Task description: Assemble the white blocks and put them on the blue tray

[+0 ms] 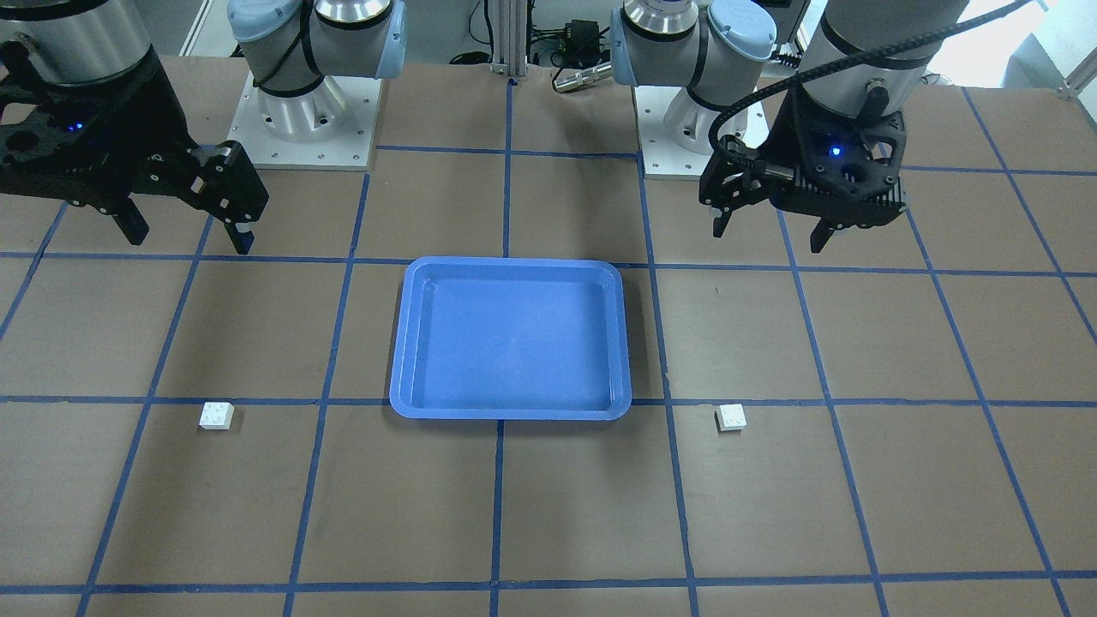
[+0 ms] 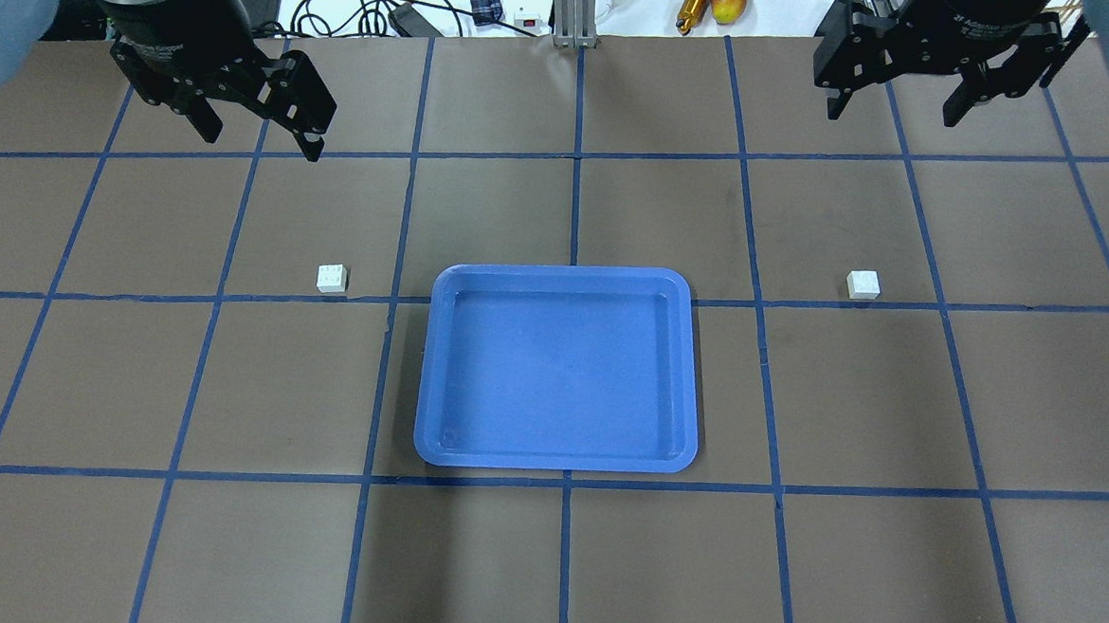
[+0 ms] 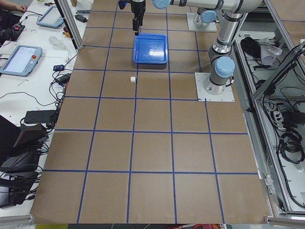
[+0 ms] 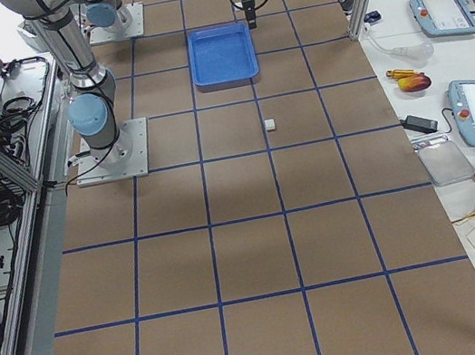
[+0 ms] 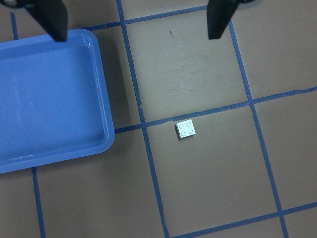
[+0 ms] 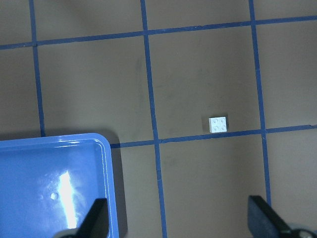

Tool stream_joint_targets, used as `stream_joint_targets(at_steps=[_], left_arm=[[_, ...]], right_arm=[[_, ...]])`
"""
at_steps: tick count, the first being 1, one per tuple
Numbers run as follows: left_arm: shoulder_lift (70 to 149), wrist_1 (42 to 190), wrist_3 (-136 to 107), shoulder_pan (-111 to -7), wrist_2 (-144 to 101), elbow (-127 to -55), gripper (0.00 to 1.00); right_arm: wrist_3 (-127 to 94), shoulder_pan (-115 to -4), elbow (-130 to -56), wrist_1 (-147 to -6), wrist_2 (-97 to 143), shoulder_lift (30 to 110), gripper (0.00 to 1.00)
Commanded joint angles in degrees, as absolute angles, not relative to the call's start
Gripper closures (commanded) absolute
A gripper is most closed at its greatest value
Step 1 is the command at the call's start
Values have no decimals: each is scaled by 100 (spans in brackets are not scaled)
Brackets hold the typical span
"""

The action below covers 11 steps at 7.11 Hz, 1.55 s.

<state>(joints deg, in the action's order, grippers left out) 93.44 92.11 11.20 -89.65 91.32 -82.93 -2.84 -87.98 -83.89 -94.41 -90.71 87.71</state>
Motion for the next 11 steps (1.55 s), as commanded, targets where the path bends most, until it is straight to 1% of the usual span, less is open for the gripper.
stream_joint_targets(at_steps=[1,5,6,7,8,9,11], left_arm=[[9325,9211,1107,-8965,9123,-8306,0],[9308,9211,1090,-8948,9114,-8323,0],[9412,9194,1116,-8912,9132,-8262,0],[9674,9019,1055,-8851,9036,-8279,0],[10147,8365,1063,-8790,8992,-8314,0],[10586,8254,1046,-8728,9035,-8349,0],[11134,7903,1142,-8544,9079,-8402,0]], right_arm=[[-316,-8815,-8272,-9492,-9053,8676,0],[-308,-8815,-8235,-9431,-9061,8648,0],[-247,-8815,-8253,-9413,-9053,8657,0],[-20,-8815,-8270,-9448,-9053,8701,0],[626,-8815,-8279,-9431,-9044,8710,0],[1181,-8815,-8288,-9413,-9044,8736,0],[3252,-8798,-8436,-9465,-9131,8649,0]])
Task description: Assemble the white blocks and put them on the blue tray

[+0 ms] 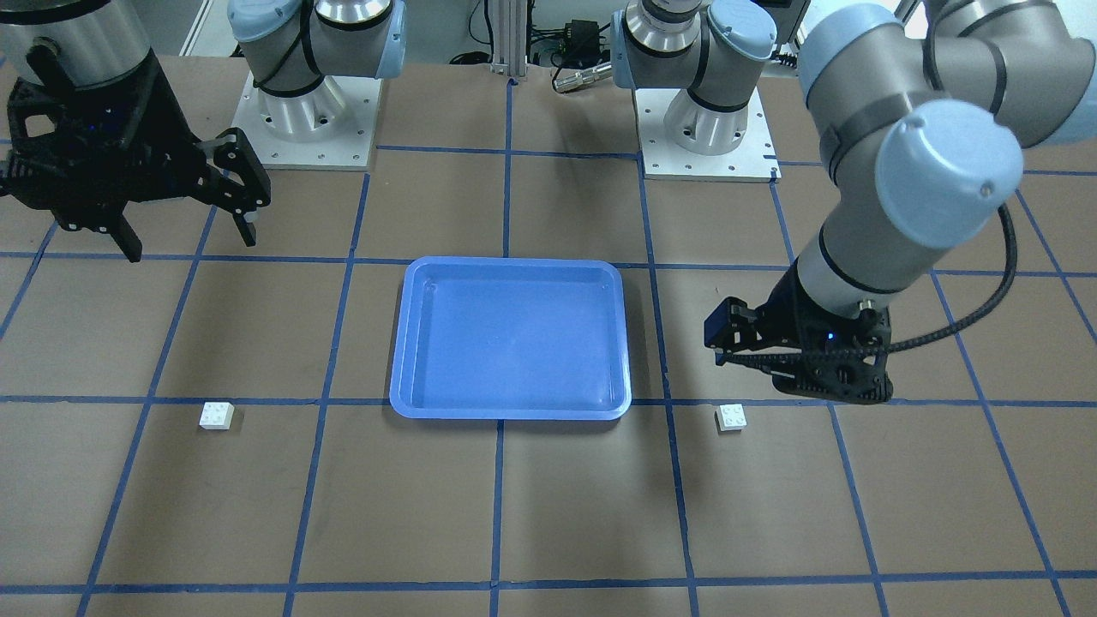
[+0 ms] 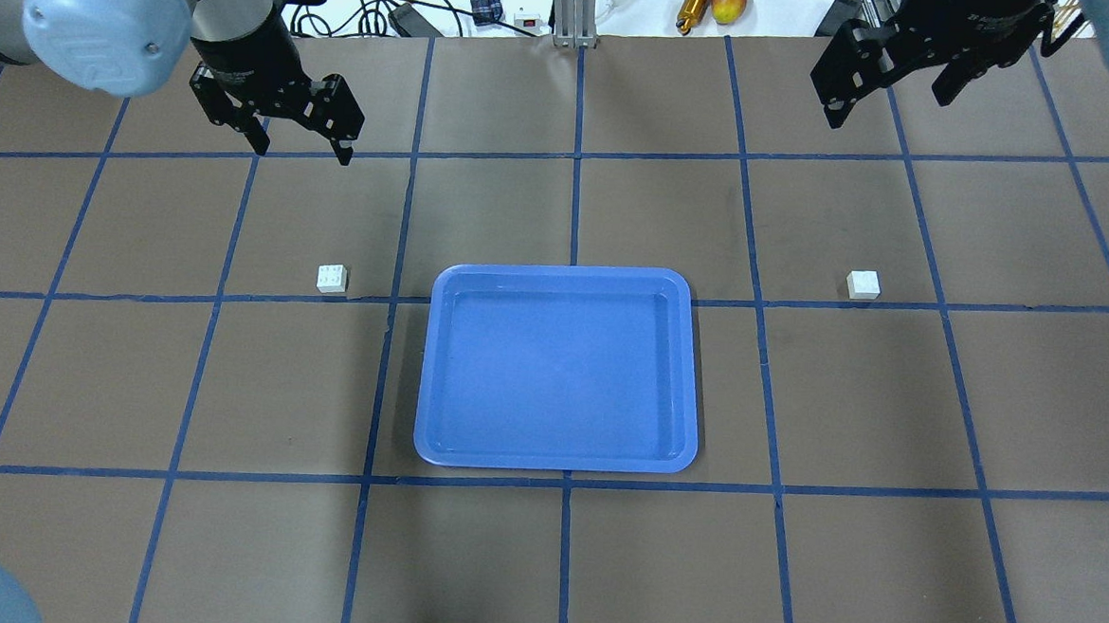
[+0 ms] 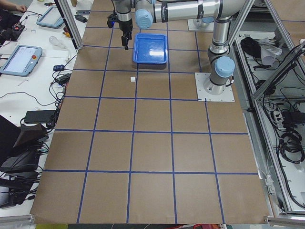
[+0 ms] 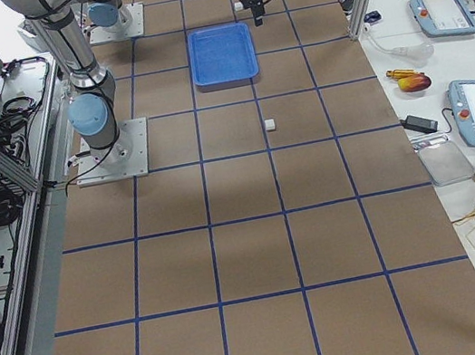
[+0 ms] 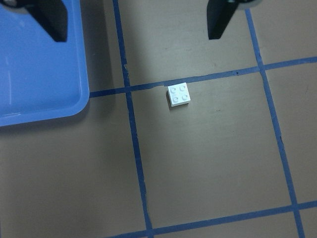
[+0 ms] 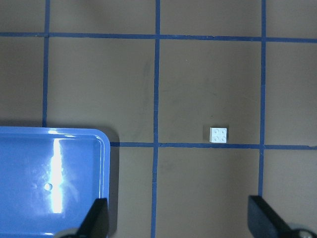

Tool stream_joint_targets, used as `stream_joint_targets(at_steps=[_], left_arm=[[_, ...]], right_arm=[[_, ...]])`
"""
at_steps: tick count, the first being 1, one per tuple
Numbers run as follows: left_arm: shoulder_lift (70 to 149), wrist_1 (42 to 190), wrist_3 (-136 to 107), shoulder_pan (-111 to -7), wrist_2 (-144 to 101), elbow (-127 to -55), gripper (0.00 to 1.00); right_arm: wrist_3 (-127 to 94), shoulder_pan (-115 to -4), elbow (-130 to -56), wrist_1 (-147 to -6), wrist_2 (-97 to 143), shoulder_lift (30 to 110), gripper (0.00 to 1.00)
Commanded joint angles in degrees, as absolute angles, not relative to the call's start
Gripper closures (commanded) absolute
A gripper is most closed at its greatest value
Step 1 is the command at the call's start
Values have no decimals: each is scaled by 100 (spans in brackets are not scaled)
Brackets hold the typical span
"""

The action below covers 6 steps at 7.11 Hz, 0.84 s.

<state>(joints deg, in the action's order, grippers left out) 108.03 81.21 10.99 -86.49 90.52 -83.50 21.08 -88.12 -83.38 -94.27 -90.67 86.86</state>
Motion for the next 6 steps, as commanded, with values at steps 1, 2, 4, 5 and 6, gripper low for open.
stream_joint_targets(at_steps=[1,2,4,5,6], left_arm=[[11275,7640,1143,-8439,9070,-8594,0],[11311,7351,1160,-8411,9070,-8796,0],[11320,7034,1186,-8236,9070,-9217,0],[11329,6675,1221,-8218,9079,-9481,0],[11364,6419,1239,-8174,9070,-9718,0]], right_arm=[[3452,-8798,-8620,-9483,-9149,8648,0],[3959,-8754,-8927,-9518,-9062,8640,0],[4886,-8562,-9638,-10324,-9036,8622,0],[5156,-8439,-9929,-10458,-9053,8561,0],[6221,-8211,-10167,-10764,-9053,8360,0]])
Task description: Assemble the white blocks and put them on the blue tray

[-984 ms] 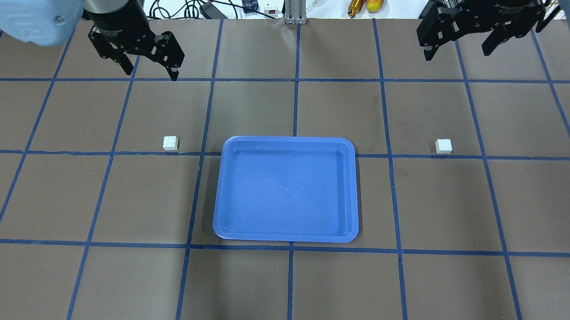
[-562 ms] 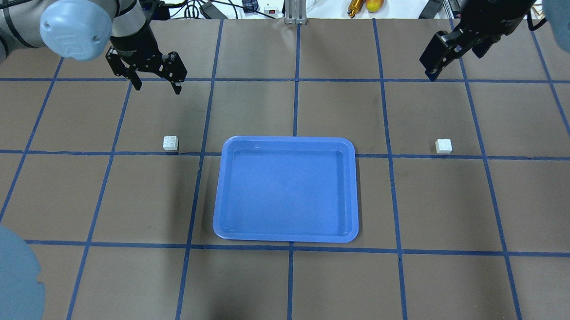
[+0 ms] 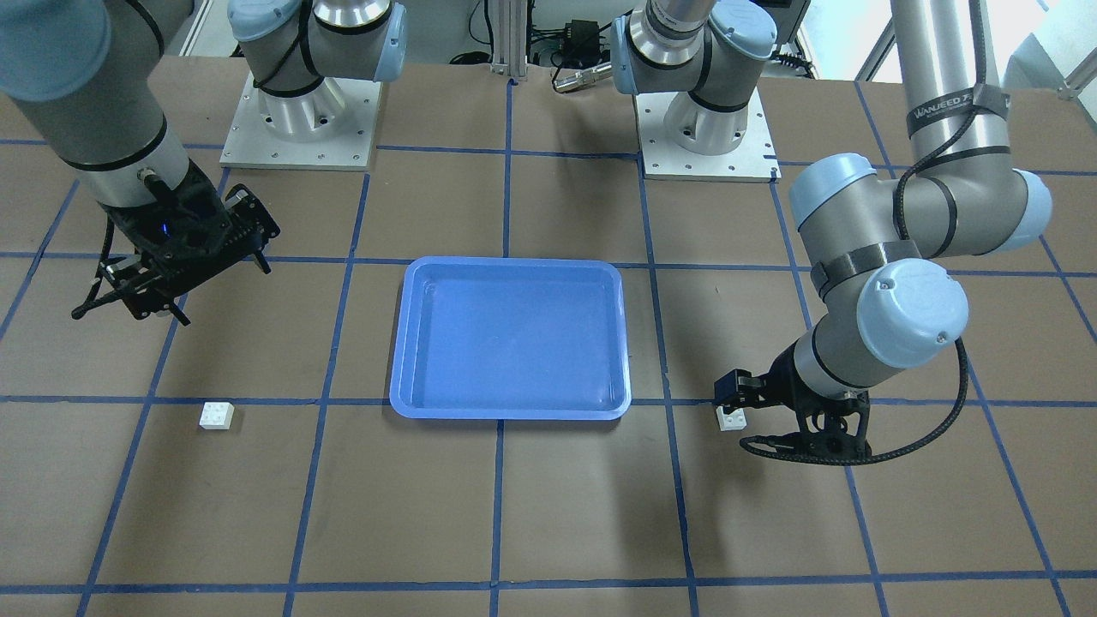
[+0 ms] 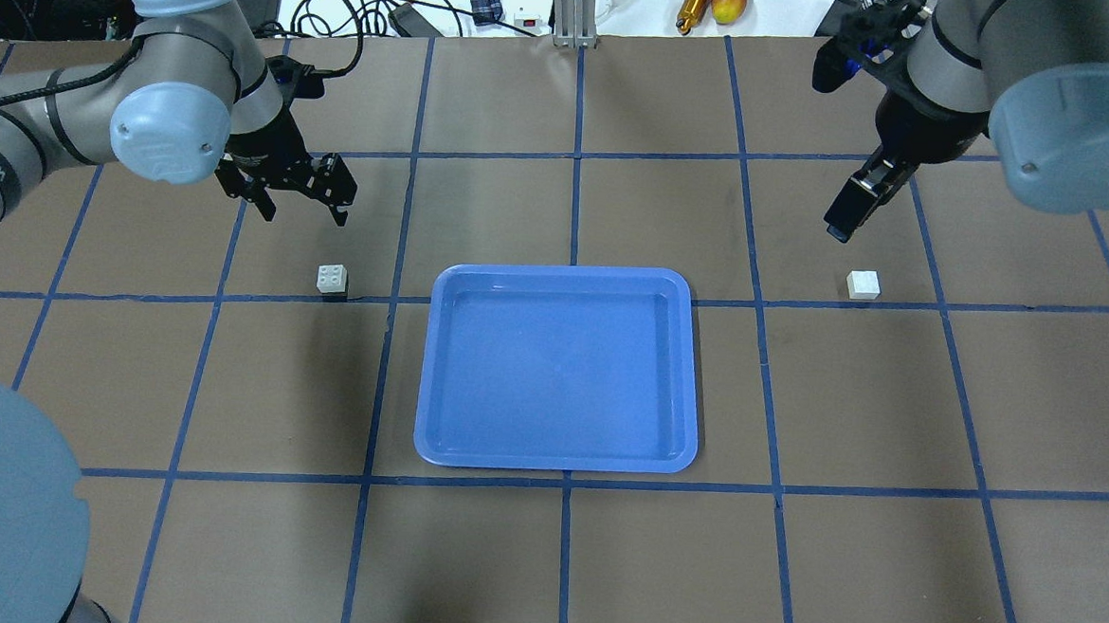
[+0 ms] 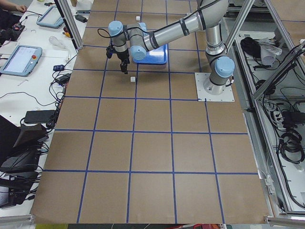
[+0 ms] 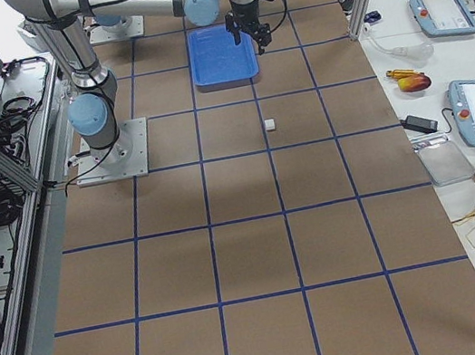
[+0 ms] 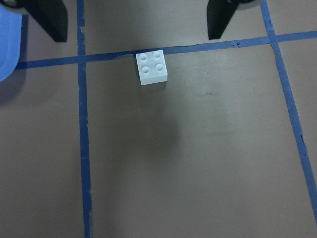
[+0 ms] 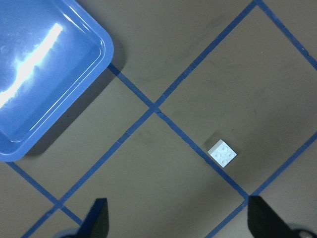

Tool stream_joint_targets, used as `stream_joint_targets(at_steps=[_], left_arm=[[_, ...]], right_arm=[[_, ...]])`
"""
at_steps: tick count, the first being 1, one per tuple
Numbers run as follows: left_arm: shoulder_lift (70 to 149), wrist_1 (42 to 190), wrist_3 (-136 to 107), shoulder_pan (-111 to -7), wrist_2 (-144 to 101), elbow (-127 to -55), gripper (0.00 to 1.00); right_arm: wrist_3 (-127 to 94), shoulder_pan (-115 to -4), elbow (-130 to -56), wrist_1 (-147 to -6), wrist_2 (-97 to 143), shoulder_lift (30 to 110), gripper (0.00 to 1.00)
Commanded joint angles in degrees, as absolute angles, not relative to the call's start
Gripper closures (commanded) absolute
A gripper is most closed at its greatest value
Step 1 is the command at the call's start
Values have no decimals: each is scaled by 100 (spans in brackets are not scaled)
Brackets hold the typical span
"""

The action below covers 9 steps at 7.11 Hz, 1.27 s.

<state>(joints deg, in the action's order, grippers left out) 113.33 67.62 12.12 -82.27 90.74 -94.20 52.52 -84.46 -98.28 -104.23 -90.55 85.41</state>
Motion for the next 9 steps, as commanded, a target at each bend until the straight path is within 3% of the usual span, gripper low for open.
stream_joint_targets(at_steps=[1,7,8,9], left_arm=[[11434,6251,1196,-8174,9079,-9964,0],[11760,5713,1099,-8174,9070,-10169,2],[11795,5722,986,-8174,9070,-10178,6],[11804,5722,984,-8174,9070,-10169,25]], right_arm=[[7397,-7922,-10334,-11080,-9027,8254,0],[11029,-6707,-10635,-12173,-7481,7305,0],[11048,-6680,-10678,-12173,-7462,7278,0],[11196,-6680,-10748,-12190,-7427,7173,0]])
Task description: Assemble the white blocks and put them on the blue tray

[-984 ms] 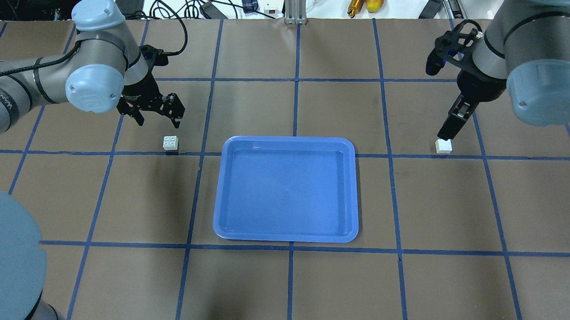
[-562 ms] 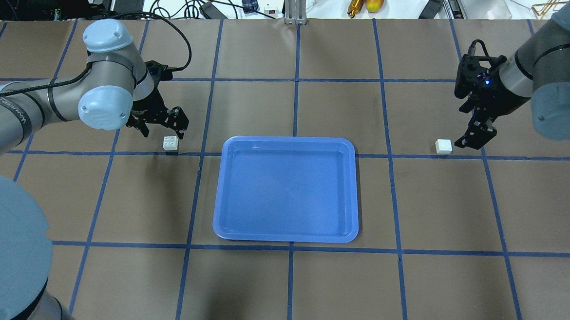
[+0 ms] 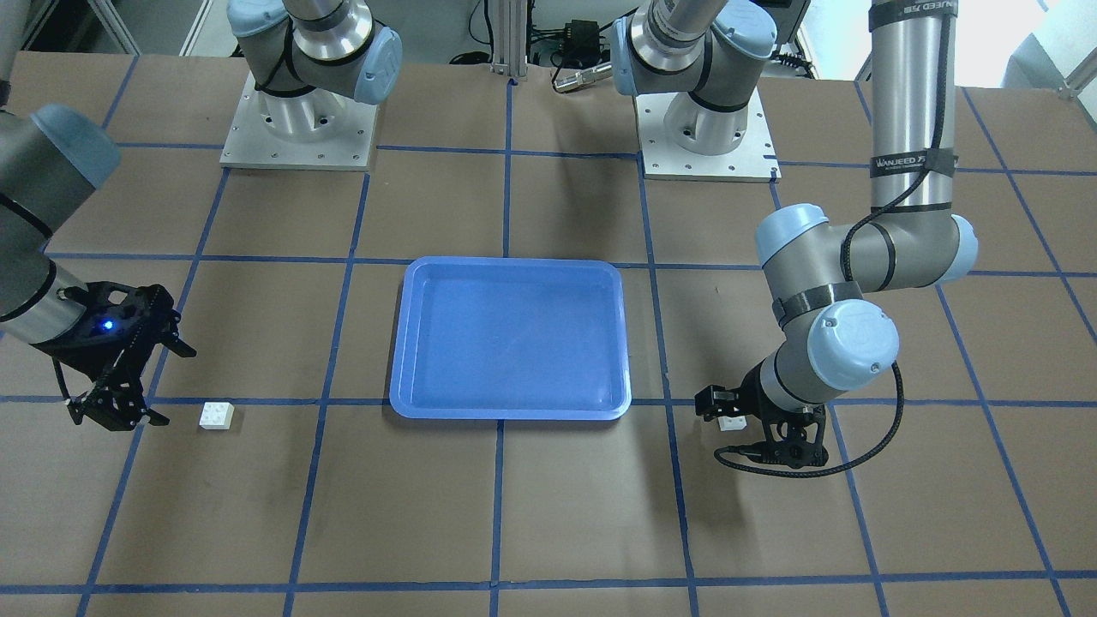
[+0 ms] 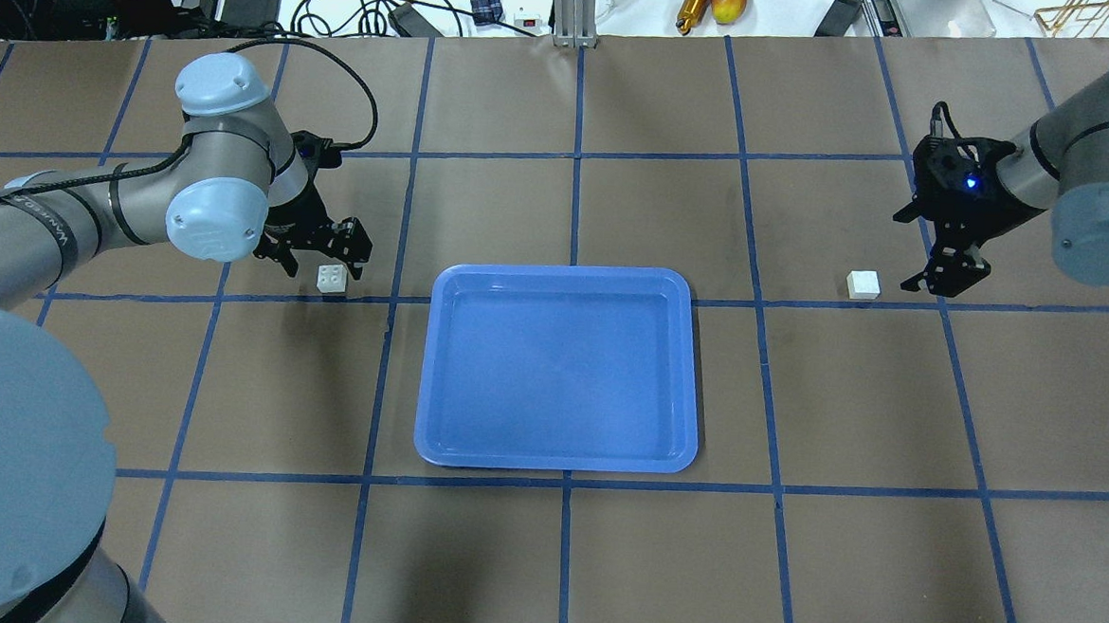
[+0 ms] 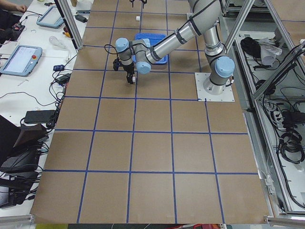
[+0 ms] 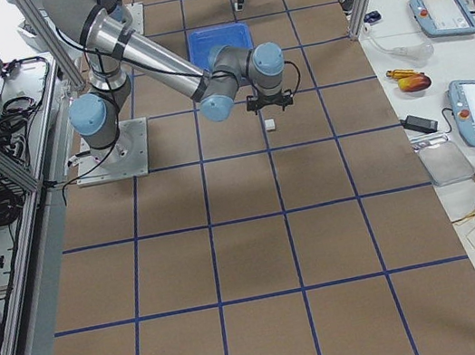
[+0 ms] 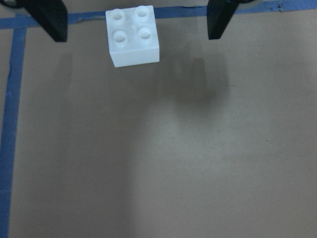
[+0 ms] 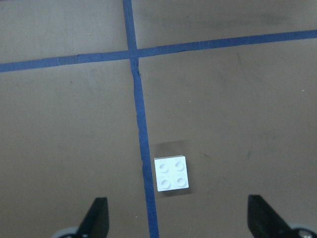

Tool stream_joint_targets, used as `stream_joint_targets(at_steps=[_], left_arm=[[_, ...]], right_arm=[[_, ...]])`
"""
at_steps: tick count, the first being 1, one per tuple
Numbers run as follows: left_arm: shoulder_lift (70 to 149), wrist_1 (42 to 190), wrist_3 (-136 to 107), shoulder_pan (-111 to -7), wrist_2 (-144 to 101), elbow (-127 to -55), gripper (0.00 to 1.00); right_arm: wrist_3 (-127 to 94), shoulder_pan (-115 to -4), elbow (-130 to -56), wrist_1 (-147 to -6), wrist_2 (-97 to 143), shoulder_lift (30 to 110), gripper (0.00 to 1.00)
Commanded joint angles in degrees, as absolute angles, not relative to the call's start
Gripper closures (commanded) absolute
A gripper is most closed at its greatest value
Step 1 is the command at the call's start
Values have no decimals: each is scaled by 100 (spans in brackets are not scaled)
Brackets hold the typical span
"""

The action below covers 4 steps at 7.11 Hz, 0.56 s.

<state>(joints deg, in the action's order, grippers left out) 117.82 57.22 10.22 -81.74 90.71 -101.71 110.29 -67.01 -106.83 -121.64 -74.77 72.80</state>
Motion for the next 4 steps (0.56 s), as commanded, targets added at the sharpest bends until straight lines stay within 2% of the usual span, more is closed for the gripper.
stream_joint_targets(at_steps=[1,3,4], left_arm=[[11821,5730,967,-8174,9009,-10160,35],[11830,5722,975,-8174,8991,-10160,63],[11821,5722,984,-8174,8991,-10143,69]], right_arm=[[11267,-6627,-10819,-12199,-7340,7128,0],[11373,-6618,-10977,-12365,-7321,6971,0],[11347,-6618,-10986,-12601,-7304,6735,0]])
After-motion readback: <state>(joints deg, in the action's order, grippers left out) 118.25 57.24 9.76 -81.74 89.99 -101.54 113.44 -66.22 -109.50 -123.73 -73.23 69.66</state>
